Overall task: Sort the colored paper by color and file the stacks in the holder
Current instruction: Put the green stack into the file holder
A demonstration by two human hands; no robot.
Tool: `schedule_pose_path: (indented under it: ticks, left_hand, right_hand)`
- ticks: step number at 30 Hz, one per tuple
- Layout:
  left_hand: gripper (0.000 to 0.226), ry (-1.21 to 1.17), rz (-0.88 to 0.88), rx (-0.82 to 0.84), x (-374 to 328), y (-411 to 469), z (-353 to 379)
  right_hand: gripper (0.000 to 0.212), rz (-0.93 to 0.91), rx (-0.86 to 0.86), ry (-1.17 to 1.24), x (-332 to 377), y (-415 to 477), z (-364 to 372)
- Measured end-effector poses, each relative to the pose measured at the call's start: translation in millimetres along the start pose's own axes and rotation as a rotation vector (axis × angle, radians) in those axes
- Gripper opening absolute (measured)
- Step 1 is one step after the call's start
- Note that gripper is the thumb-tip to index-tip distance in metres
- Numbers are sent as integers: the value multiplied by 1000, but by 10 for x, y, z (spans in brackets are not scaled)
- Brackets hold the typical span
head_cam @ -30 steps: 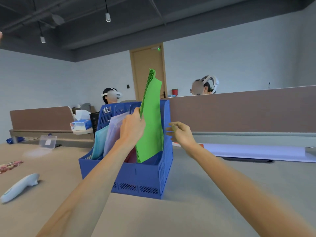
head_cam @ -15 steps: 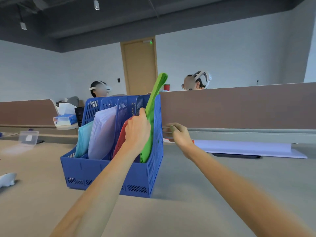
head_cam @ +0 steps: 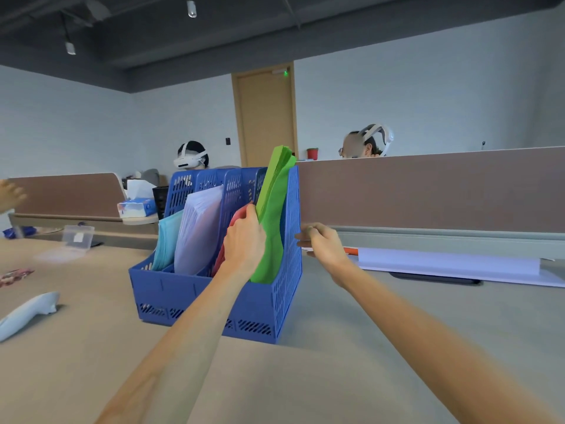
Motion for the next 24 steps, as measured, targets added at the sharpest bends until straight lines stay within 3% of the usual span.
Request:
schedule_pose_path:
  ticks: [4, 7, 9, 17, 24]
  left_hand:
    - [25, -233, -43, 100, 68, 50, 180]
    - [30, -524, -238, 406, 144, 24, 446]
    - [37, -553, -340, 584, 233, -25, 611]
    - [41, -618, -291, 345, 279, 67, 509]
    - [37, -698, -296, 494, 343, 52, 528]
  right_hand:
    - [29, 3, -14, 10, -5, -14, -26]
    - [27, 9, -33, 16, -10, -48, -81]
    - [25, 10, -29, -1, -23, -66, -110]
    - [23, 25, -11, -70, -64, -101, -128]
    - [24, 39, -6, -83, -75, -135, -84]
Point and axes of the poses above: each hand's wrist, its own y-axis towards the middle knuckle, its own z-axis out of the palm, x = y × z, the point moved 4 cm from there along y, towards the middle knuckle, and after that the axes turned 3 degrees about -z, right-handed, at the moved point
